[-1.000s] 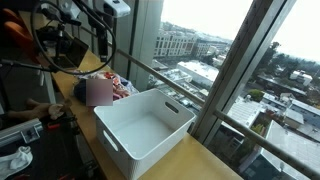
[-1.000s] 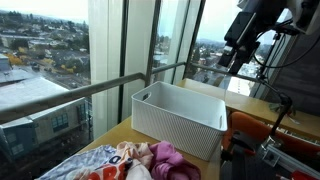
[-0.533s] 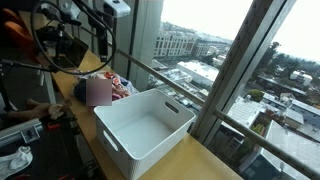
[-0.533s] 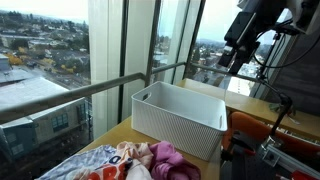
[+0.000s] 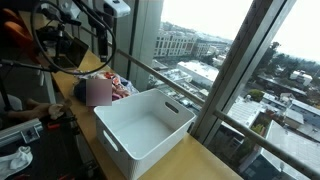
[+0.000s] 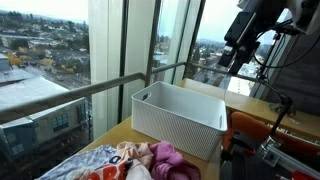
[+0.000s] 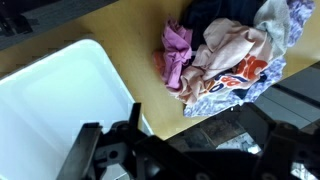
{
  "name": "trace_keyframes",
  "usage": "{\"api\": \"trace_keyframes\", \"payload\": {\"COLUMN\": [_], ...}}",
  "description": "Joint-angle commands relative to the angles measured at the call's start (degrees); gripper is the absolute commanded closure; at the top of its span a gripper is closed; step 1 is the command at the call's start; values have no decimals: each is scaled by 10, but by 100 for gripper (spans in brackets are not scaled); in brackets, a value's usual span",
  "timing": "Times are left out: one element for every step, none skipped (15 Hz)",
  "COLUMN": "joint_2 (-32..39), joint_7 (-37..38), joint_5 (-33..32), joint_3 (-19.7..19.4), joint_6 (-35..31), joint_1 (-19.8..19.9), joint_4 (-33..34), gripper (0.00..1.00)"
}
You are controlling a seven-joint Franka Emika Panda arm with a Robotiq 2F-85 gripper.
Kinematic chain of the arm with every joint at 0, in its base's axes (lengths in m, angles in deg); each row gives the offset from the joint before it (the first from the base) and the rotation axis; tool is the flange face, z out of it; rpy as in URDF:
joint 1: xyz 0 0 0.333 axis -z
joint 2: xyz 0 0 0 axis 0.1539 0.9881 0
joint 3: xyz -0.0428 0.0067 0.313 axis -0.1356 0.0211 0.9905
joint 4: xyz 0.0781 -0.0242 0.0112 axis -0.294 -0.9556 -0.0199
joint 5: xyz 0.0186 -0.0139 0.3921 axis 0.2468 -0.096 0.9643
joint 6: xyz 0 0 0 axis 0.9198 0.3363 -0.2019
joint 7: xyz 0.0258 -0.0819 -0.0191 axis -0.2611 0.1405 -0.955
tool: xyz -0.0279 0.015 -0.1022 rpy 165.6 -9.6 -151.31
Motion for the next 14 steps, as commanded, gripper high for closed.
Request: {"api": "trace_keyframes", "payload": {"joint_2": [0,0,0,0,0,0,0,0,14,25,41,54,74,93], "joint_7": [-1,-1,-1,-1,-1,-1,-1,-1,-2,-5,-6,-4,-4,-4], "joint_5": [1,1,1,1,1,1,1,1,1,3,2,-2,-7,-9], "joint_3": [4,4,4,4,4,4,4,4,7,9,13,20,29,36], "joint_6": [2,2,2,2,2,2,2,2,-3,-8,-13,-18,-27,-39], "joint_1": [5,5,5,5,5,5,5,5,2,-1,-4,-7,-11,-15], "joint_4": [1,1,1,1,1,1,1,1,7,12,19,23,29,34], "gripper": [0,0,0,0,0,0,0,0,0,0,0,0,0,0]}}
